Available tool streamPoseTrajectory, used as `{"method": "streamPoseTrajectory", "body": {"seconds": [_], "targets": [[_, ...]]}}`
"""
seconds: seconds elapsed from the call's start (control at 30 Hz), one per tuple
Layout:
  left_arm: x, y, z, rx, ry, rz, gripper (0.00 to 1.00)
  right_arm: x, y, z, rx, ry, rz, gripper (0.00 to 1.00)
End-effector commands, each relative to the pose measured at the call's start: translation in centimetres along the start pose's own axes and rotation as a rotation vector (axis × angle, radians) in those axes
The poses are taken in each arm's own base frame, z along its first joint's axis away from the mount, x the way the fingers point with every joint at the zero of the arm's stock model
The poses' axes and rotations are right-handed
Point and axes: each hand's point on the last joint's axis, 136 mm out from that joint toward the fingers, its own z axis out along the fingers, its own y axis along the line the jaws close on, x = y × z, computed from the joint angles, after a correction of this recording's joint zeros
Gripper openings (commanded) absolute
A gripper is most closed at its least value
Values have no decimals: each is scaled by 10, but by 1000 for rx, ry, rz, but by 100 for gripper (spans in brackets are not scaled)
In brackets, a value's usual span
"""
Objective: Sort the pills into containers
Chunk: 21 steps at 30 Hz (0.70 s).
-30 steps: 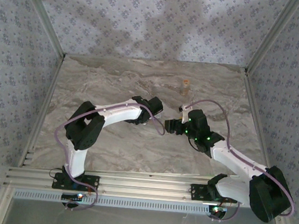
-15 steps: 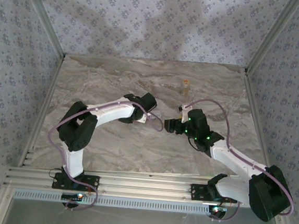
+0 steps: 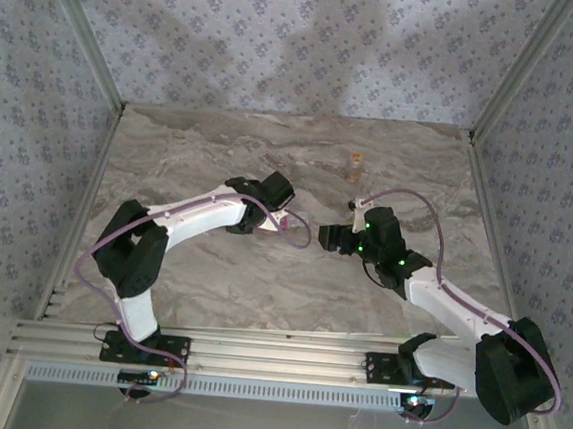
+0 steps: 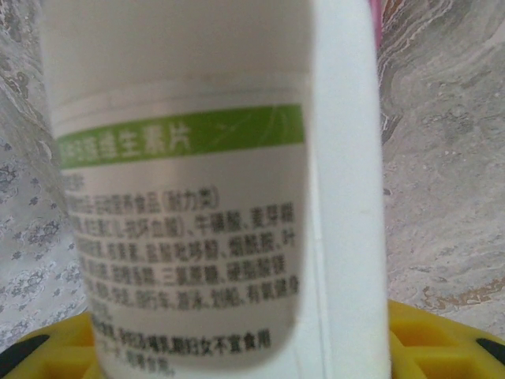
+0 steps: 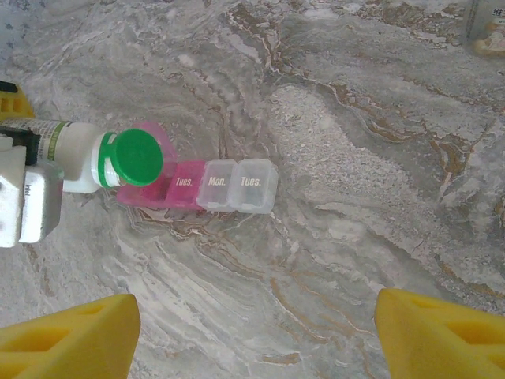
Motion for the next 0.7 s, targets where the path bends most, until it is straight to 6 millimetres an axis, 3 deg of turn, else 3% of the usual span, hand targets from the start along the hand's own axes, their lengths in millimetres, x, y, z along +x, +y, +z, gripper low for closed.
{"method": "streamPoseTrajectory", "body": {"seconds": [0.0,0.1,0.23,0.5,0.67], "targets": [[-6,-14,12,34,8,11,0,-4,1,0,-9,-16,17,80],[-11,-19,18,49,11,11,0,-4,0,0,-8,-16,17,80],[-3,-24,28,65,80,66,0,-4,1,1,-13,-13,18,80],[-1,3,4,-5,83,101,0,-4,4,1,-29,-8,21,80],[-3,7,0,-33,97,146,0,-4,5,0,-33,-5,21,80]]}}
